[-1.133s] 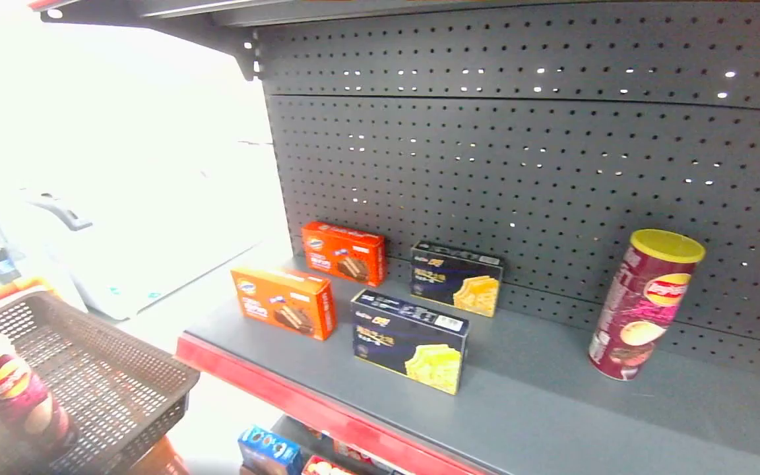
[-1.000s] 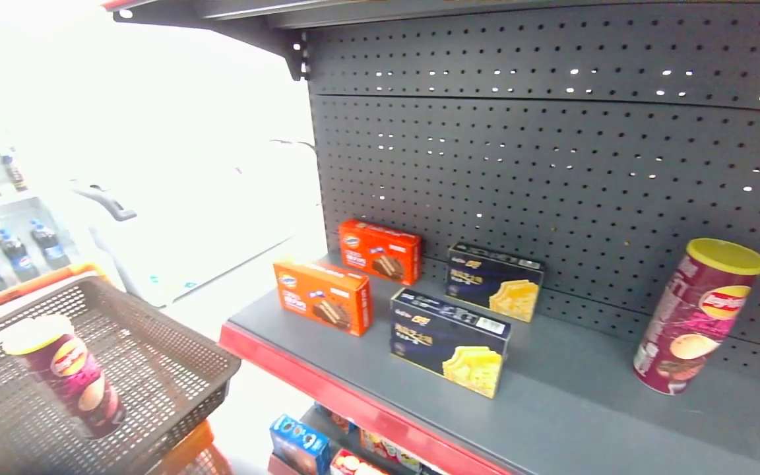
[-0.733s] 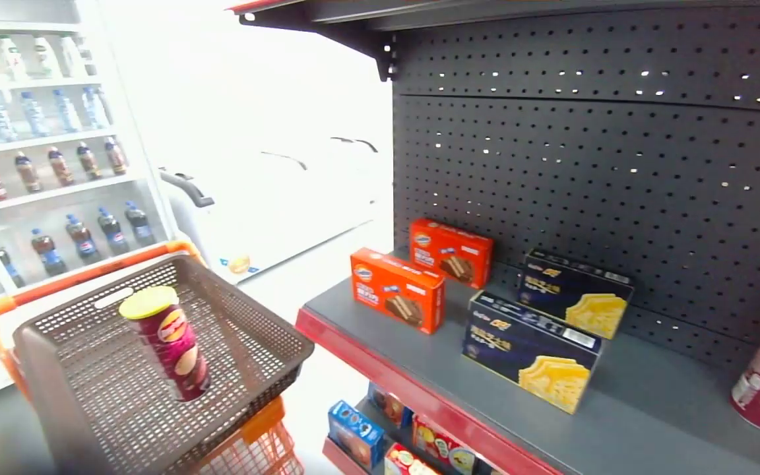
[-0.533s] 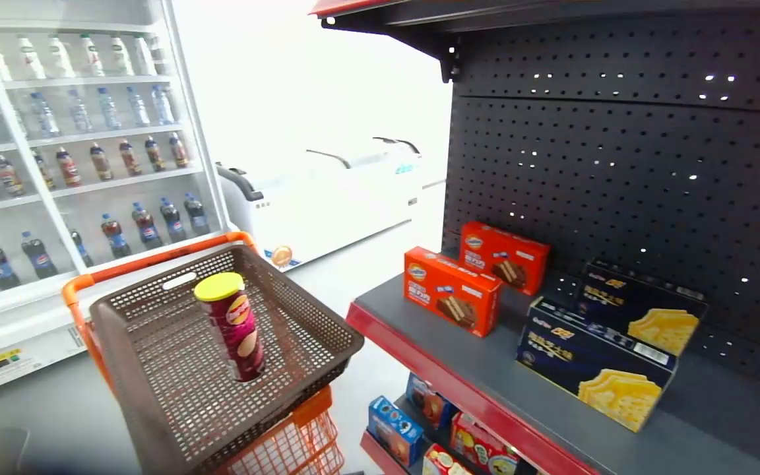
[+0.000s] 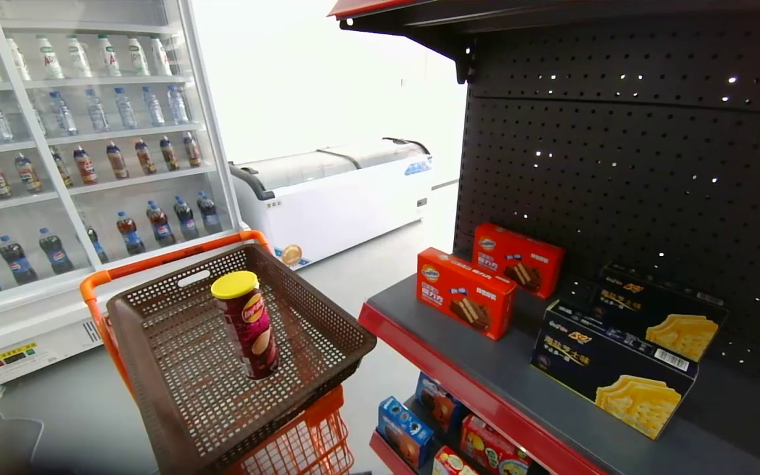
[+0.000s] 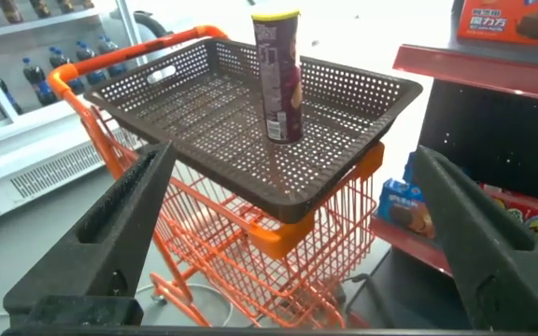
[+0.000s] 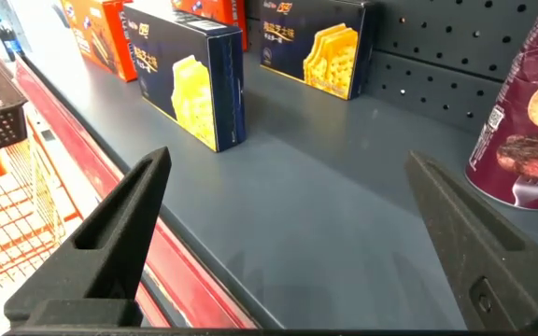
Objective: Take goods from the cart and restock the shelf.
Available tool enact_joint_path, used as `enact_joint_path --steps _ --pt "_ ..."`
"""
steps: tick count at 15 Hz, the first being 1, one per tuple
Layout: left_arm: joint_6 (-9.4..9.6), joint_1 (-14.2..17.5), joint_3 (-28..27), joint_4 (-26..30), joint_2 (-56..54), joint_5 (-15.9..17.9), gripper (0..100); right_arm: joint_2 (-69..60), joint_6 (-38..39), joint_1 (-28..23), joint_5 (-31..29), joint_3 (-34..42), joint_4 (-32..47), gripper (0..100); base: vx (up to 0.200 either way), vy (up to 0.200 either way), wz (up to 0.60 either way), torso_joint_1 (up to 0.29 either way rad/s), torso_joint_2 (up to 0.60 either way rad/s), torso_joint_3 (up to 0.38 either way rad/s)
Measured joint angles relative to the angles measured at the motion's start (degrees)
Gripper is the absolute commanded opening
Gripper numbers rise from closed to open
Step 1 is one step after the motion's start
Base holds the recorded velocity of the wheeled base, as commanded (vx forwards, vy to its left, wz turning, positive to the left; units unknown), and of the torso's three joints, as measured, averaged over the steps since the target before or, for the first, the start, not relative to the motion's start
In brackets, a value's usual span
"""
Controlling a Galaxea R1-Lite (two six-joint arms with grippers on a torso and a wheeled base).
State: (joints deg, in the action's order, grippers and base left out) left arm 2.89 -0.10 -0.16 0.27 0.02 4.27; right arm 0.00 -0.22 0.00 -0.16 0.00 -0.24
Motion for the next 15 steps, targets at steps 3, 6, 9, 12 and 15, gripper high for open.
enact_joint_path --steps 3,6,9,12,15 --pt "0.3 0.0 0.0 -0.1 0.0 0.2 100 0.0 0.0 0.0 0.0 0.0 0.0 100 0.0 0.0 0.0 0.0 0.0 0.0" --pt "0.59 0.0 0.0 0.0 0.0 0.3 100 0.0 0.0 0.0 0.0 0.0 0.0 100 0.0 0.0 0.0 0.0 0.0 0.0" --pt "0.9 -0.3 -3.7 0.7 1.5 0.5 100 0.0 0.0 0.0 0.0 0.0 0.0 100 0.0 0.0 0.0 0.0 0.0 0.0" --pt "1.01 -0.4 -12.4 1.4 13.1 -0.1 100 0.0 0.0 0.0 0.0 0.0 0.0 100 0.0 0.0 0.0 0.0 0.0 0.0" --pt "-0.73 0.0 -20.9 0.6 30.4 -0.4 100 0.0 0.0 0.0 0.0 0.0 0.0 100 0.0 0.0 0.0 0.0 0.0 0.0"
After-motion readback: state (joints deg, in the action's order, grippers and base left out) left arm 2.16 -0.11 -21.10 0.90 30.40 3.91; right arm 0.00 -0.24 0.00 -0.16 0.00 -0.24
